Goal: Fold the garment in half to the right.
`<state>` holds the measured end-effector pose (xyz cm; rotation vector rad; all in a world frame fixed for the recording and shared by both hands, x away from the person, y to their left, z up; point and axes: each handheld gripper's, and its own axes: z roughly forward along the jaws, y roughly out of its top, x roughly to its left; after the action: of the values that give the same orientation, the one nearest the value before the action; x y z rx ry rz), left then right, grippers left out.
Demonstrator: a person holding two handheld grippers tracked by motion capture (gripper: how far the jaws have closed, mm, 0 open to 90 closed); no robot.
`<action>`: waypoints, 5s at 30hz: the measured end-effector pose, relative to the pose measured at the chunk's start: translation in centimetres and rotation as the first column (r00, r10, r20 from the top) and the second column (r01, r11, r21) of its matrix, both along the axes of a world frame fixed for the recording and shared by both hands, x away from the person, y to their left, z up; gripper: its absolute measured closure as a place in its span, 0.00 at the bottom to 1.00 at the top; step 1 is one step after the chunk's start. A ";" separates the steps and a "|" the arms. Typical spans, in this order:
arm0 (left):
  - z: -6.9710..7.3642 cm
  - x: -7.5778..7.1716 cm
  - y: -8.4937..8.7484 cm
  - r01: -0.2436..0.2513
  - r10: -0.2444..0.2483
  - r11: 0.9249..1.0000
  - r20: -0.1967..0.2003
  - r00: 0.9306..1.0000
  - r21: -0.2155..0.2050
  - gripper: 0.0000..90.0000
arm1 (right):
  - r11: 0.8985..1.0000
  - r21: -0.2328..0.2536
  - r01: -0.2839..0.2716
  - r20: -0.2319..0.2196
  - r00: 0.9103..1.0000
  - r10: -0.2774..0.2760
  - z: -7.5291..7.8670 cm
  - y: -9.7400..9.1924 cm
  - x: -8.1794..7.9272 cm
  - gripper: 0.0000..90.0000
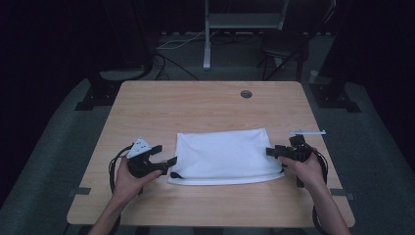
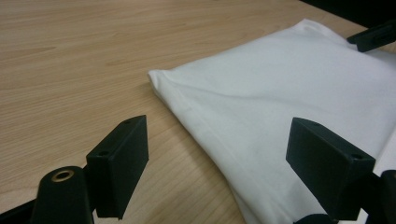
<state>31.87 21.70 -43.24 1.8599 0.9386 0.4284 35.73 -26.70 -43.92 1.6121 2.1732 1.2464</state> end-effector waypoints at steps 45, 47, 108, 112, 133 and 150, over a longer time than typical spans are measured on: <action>-0.5 0.2 -0.4 0.004 -0.005 1.000 0.006 1.000 0.027 0.23 | 0.972 0.197 -0.129 0.138 0.985 0.103 4.9 2.6 0.3 0.96; -0.5 0.2 -0.4 0.005 -0.005 1.000 0.007 1.000 0.028 0.23 | 0.971 0.195 -0.136 0.143 0.984 0.108 5.3 3.0 0.4 0.96; -0.5 0.1 -0.6 0.017 -0.017 0.999 0.006 1.000 0.033 0.23 | 0.958 0.067 -0.280 0.107 0.956 0.272 5.6 13.1 1.5 0.76; -0.5 0.0 -0.7 0.017 -0.018 0.999 0.008 1.000 0.030 0.23 | 0.966 0.050 -0.256 0.079 0.965 0.251 4.3 11.9 1.5 0.75; 0.5 -0.7 -1.9 0.066 -0.067 0.998 0.048 0.997 0.016 0.23 | 0.978 0.044 -0.203 0.077 0.977 0.199 3.5 10.2 1.0 0.57; 0.7 -1.1 -3.5 0.123 -0.124 0.992 0.051 0.991 0.023 0.23 | 0.983 0.064 -0.173 0.067 0.983 0.168 3.2 9.4 0.6 0.53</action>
<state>30.74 18.20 -42.56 1.9032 0.7817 0.4101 36.35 -17.27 -40.75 1.4163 2.2948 1.4135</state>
